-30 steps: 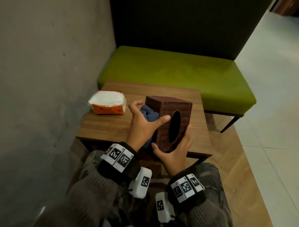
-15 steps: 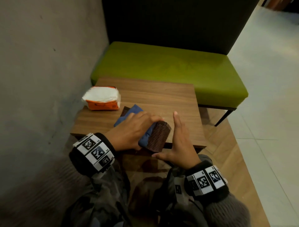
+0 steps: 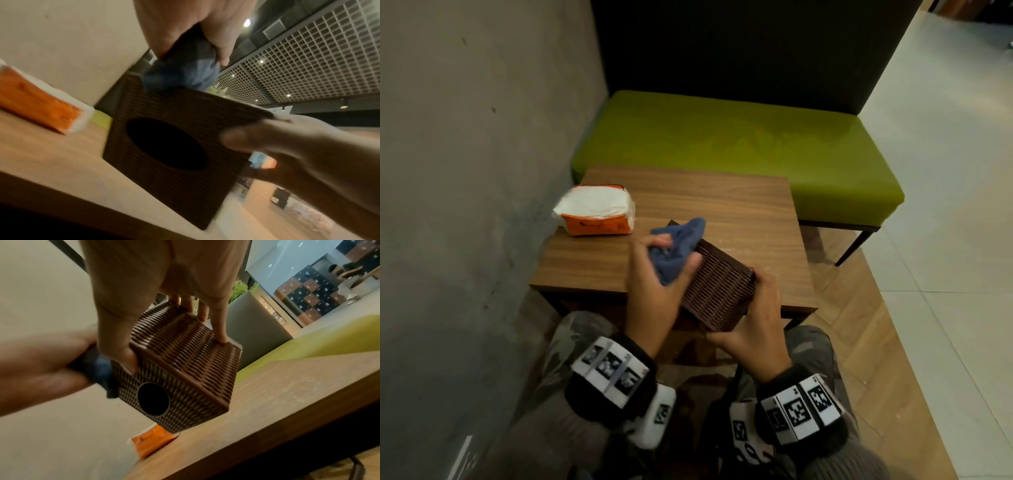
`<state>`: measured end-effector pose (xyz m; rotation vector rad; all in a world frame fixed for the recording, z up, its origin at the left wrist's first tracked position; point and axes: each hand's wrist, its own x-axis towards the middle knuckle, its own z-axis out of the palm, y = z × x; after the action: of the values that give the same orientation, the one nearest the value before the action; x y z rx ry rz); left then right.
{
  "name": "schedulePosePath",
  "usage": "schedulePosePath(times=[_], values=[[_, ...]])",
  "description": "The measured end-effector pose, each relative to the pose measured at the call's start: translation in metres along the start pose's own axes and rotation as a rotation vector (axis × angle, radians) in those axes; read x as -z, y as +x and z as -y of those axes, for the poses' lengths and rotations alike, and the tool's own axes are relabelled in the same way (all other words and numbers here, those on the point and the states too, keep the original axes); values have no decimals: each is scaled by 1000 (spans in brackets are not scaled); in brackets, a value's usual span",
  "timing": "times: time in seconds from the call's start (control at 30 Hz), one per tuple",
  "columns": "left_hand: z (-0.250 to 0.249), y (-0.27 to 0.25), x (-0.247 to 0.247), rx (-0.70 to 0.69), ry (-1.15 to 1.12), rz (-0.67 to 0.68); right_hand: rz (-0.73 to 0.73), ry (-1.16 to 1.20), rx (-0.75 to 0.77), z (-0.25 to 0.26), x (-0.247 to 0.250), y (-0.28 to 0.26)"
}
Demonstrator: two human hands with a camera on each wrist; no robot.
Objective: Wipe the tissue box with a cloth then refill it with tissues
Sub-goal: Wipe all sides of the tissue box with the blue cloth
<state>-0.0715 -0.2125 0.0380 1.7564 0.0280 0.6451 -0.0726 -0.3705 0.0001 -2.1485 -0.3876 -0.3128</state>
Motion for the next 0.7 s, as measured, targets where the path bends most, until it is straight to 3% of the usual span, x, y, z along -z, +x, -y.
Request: schedulePosePath(times=[0.1,0.17,0.23,0.3,0.47,0.53,0.63,0.7], values=[[-12,-33,-17,-242,259,266,-44,64,-64,10,-8,-3],[-7,-35,-12,-408,508,374,-115,49,-37,9,-7,-3],[0,-22,-3,-398,542,437,-139,3,7,6,-3,-4],[7,-7,2,-333,474,417,-139,5,16,8,0,-4],[17,2,5,-139,420,160,-130,-30,51,12,-2,-6],[8,-16,0,-263,441,220,-150,-9,13,14,-4,-6],[-5,-43,3,-514,488,417,-197,42,-47,17,-4,-7],[-1,-34,12,-503,537,388,-168,67,-46,18,-2,-9]])
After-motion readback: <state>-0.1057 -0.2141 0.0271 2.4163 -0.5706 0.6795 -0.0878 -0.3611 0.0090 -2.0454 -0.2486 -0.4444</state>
